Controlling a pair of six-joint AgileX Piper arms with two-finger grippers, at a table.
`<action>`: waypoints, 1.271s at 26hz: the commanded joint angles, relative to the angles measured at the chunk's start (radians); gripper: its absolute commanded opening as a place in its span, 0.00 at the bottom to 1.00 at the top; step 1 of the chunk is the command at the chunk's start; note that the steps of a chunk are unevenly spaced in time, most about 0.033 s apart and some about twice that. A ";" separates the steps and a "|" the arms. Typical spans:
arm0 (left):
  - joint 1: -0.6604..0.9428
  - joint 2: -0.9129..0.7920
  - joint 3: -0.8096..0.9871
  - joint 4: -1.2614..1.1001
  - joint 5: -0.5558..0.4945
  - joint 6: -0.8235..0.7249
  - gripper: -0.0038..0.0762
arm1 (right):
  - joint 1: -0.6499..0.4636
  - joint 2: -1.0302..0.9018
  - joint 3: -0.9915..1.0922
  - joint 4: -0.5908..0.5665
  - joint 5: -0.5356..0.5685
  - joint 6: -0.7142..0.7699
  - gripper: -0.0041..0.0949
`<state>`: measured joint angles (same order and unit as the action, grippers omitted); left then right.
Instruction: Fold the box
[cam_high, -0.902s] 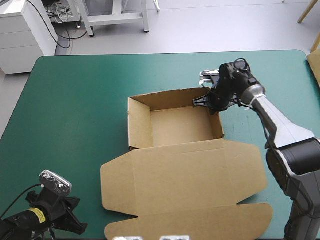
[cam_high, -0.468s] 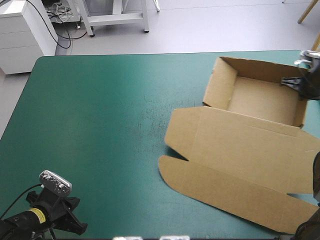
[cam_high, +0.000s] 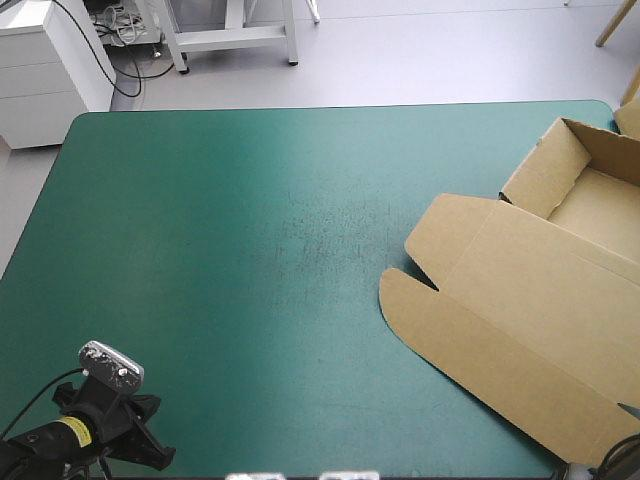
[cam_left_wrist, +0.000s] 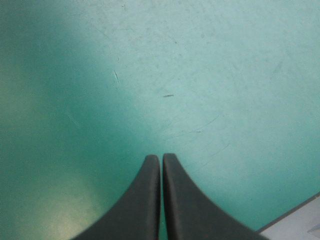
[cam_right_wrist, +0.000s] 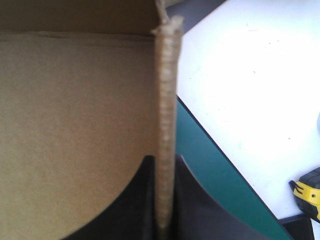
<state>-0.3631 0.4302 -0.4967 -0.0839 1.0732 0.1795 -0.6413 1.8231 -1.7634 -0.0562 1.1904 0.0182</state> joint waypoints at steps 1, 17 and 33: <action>0.002 0.008 -0.024 -0.018 -0.047 -0.006 0.04 | -0.004 -0.052 -0.032 0.008 -0.032 -0.008 0.10; 0.002 0.008 -0.024 -0.018 -0.047 -0.006 0.04 | -0.004 -0.103 -0.032 0.023 -0.021 -0.018 0.39; 0.002 0.008 -0.024 -0.018 -0.047 -0.006 0.04 | 0.032 -0.628 0.266 0.360 -0.039 -0.195 0.04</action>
<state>-0.3631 0.4302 -0.4958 -0.0847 1.0732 0.1795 -0.6338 1.3031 -1.5487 0.2794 1.2043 -0.1633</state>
